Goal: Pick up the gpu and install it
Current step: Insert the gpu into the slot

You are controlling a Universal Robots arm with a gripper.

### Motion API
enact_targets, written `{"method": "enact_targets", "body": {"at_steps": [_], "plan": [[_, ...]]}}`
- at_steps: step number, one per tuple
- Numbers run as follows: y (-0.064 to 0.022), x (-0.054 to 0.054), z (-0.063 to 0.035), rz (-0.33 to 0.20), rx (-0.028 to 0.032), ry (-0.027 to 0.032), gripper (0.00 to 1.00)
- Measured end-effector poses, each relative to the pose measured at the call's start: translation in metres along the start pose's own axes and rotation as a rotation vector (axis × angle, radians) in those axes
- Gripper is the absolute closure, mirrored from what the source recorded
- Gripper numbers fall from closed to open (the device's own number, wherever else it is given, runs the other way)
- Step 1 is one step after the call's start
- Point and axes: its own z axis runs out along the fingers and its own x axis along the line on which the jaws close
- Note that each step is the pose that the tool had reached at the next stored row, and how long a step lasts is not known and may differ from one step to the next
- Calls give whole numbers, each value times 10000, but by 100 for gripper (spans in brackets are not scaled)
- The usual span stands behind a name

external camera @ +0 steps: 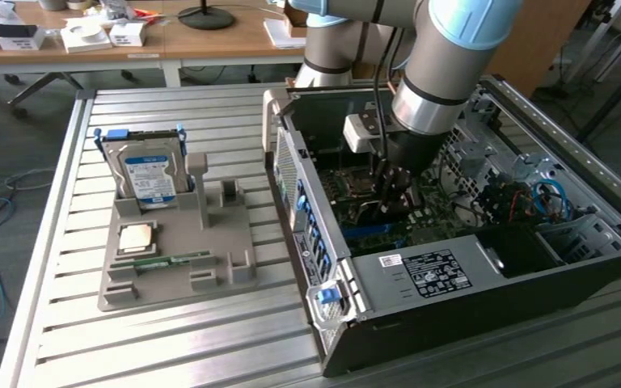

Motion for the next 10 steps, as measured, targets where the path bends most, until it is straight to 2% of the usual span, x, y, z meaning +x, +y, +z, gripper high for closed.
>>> {"method": "enact_targets", "body": {"at_steps": [10], "plan": [[-10, 0, 0, 0, 0, 1, 73]]}}
